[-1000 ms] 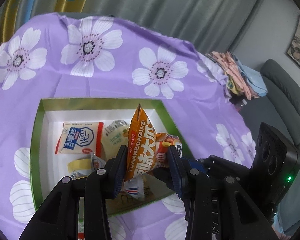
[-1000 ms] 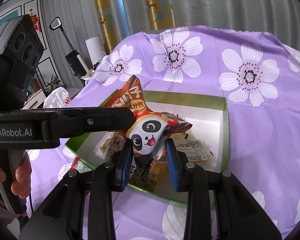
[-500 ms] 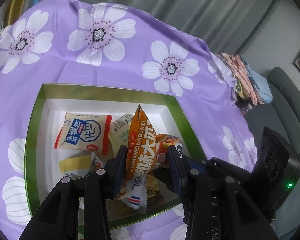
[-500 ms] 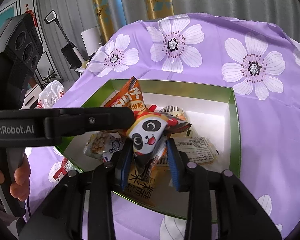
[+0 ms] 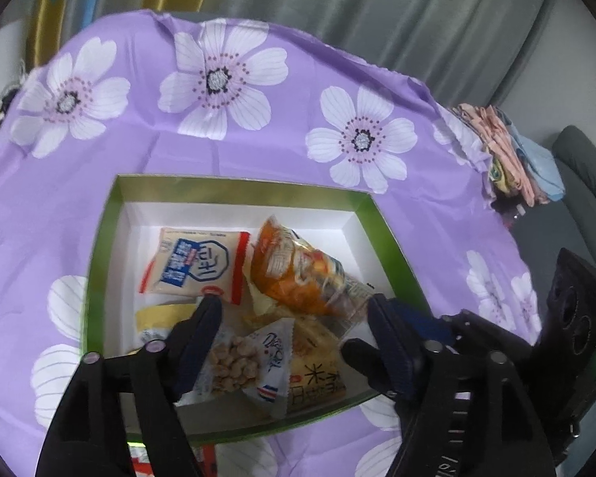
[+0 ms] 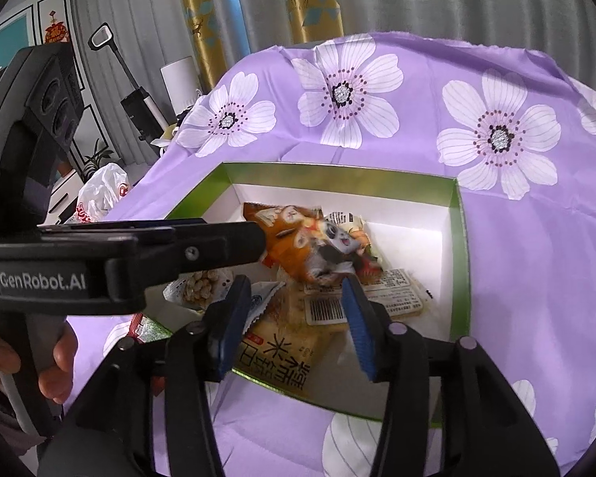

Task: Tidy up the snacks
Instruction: 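Lower the panda-print bag into the box and open the right tool, then move the right tool to the red-and-white bag beside the box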

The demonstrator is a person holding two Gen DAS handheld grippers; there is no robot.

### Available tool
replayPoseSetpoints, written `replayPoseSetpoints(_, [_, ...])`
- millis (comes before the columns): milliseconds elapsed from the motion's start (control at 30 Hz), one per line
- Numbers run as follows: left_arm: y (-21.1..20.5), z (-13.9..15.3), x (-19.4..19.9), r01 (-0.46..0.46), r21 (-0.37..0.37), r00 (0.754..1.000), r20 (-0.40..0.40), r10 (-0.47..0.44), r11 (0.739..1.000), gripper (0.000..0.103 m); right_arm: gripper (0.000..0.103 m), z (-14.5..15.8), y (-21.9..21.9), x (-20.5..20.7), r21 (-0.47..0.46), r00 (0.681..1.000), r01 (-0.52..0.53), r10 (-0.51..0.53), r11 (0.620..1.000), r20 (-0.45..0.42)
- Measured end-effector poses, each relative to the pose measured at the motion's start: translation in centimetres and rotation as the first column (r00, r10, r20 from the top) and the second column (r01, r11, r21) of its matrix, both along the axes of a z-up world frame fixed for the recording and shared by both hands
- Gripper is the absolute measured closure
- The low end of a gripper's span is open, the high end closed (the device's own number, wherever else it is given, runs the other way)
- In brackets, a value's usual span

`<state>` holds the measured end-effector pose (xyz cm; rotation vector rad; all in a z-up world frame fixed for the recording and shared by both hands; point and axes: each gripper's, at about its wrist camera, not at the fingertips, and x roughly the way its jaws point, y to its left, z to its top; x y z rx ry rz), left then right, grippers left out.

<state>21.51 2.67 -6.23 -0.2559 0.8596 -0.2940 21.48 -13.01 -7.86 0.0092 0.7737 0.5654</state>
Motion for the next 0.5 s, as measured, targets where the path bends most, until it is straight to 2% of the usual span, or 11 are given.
replayPoseSetpoints(267, [-0.1, 2.0, -2.3, -0.030, 0.081, 0.998, 0.053, 0.026, 0.996, 0.025, 0.037, 1.7, -0.8, -2.3, 0.012, 0.999, 0.018, -0.018, 1.000, 0.029])
replayPoseSetpoints(400, [-0.1, 2.8, -3.6, -0.036, 0.088, 0.997, 0.073, 0.029, 0.995, 0.025, 0.027, 2.8, -1.2, -3.8, 0.026, 0.998, 0.033, -0.034, 0.999, 0.049])
replayPoseSetpoints(467, [-0.1, 3.2, -4.3, -0.048, 0.101, 0.996, 0.086, 0.040, 0.994, 0.005, 0.022, 3.2, -1.3, -4.5, 0.030, 0.998, 0.043, -0.045, 0.999, 0.053])
replayPoseSetpoints(500, [-0.1, 3.4, -4.8, -0.054, 0.105, 0.994, 0.096, 0.044, 0.993, 0.003, 0.020, 3.5, -1.4, -4.9, 0.032, 0.997, 0.049, -0.051, 0.998, 0.055])
